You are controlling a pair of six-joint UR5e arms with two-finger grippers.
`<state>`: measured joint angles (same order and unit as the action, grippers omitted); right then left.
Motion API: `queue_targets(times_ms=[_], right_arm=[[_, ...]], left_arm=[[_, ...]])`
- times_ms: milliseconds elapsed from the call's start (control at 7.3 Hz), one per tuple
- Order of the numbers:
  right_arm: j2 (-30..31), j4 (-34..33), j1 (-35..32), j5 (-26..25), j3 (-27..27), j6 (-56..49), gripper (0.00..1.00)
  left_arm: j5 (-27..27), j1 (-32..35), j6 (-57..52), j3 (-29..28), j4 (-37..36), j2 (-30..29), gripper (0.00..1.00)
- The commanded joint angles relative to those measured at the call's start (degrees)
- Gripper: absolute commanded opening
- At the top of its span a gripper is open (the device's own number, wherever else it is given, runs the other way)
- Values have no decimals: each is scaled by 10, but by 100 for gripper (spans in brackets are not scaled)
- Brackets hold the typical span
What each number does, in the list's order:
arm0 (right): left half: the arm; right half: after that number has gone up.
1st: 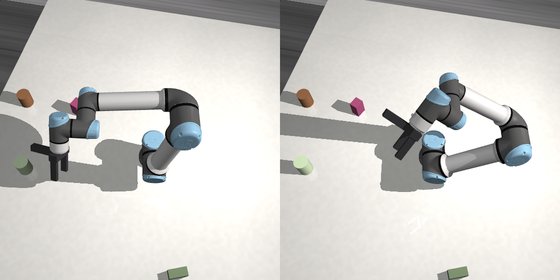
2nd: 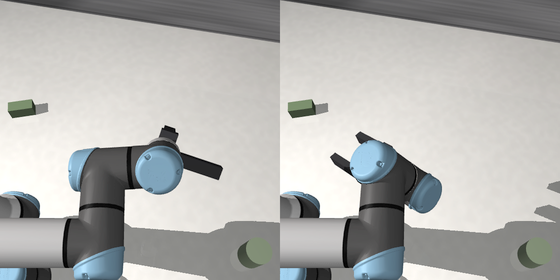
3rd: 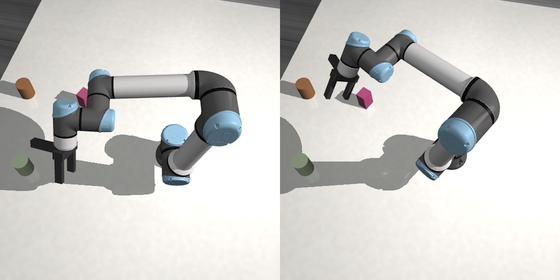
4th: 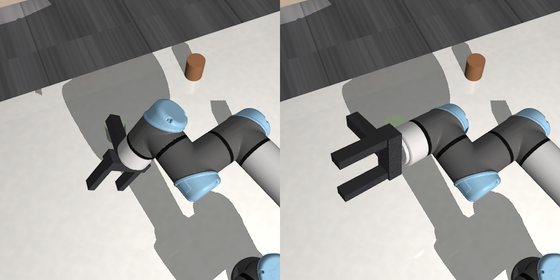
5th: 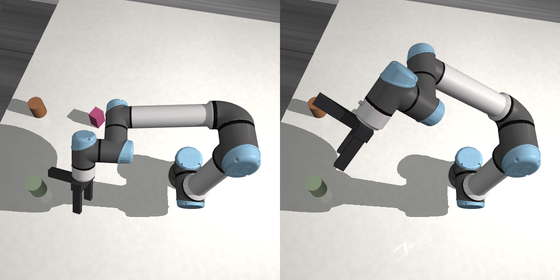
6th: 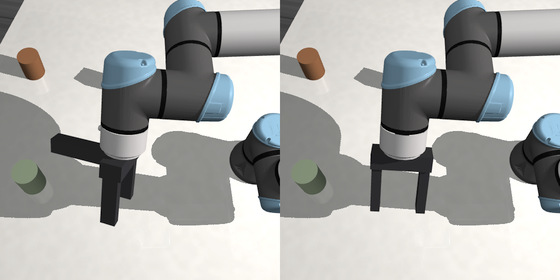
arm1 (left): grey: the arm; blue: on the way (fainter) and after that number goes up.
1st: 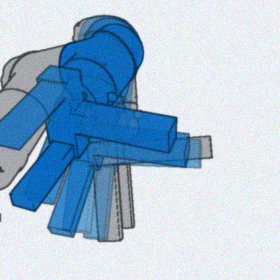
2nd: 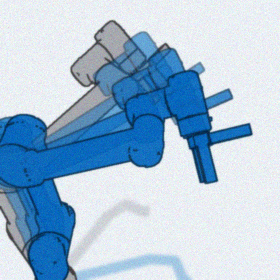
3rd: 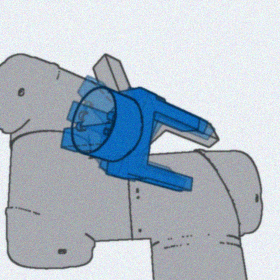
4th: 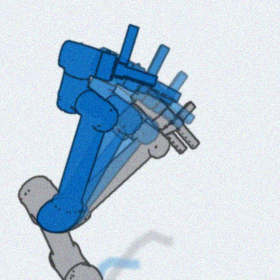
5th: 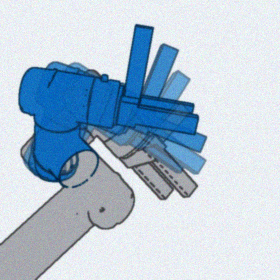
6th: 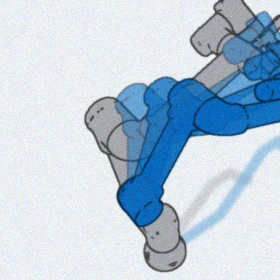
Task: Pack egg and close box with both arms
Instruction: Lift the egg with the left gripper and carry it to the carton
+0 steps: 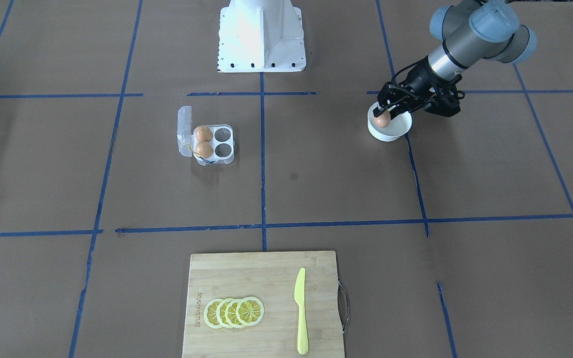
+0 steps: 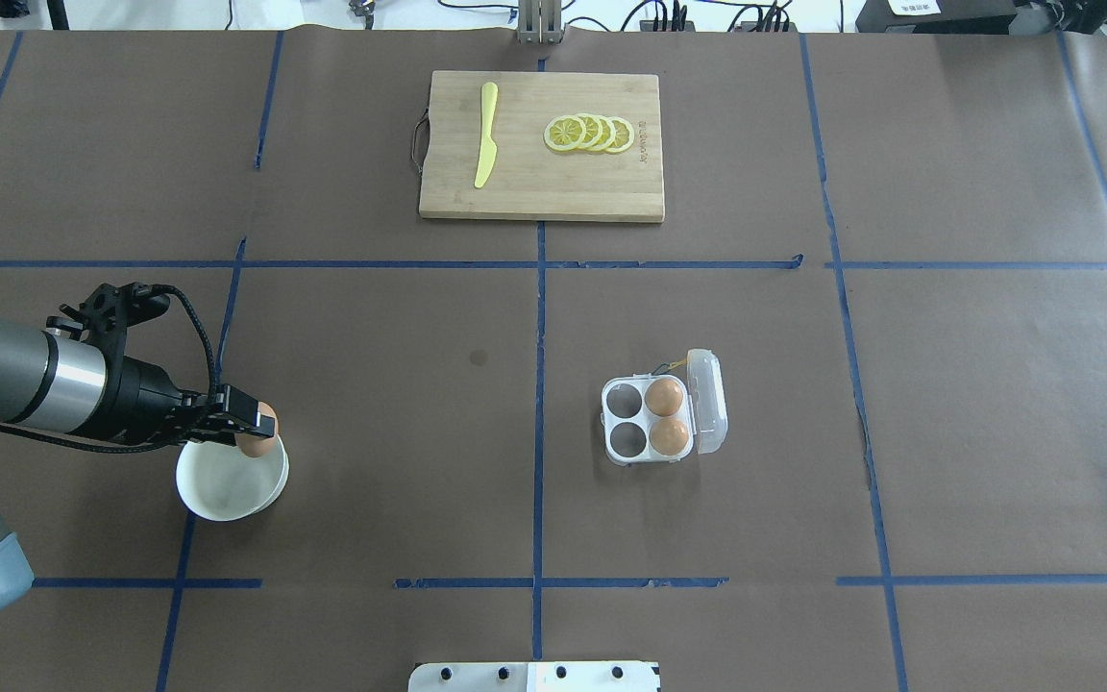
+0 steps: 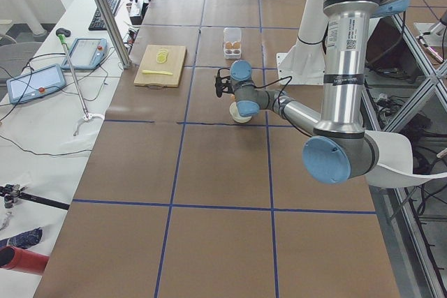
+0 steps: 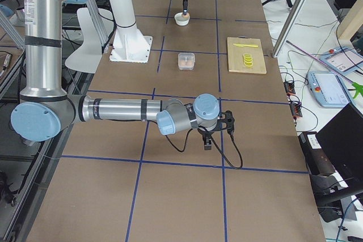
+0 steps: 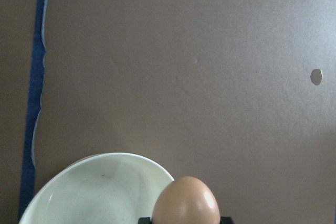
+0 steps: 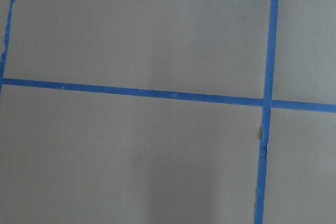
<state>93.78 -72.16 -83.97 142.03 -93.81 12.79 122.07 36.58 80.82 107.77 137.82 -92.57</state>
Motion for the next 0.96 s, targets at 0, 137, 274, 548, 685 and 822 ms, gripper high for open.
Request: queue_targets(times_ms=[0,137,274,548,685,822], right_arm=[[0,0,0,0,0,0,100],[-1,0,0,0,1,0,100],[-1,0,0,0,0,0,100],[0,0,0,0,2,0,100],[-1,1,0,0,3,0,100],[-1,1,0,0,3,0,100]], left_arm=[[-24,-5,6,-34,-4,-96,0],[-33,-26,8,-57,-5,-143,0],[-61,-56,36,-83,-47,-216,0],[-120,-103,37,-100,-103,-295,0],[-163,-127,28,-124,-104,-330,0],[-218,-146,-12,-148,-104,-362,0]])
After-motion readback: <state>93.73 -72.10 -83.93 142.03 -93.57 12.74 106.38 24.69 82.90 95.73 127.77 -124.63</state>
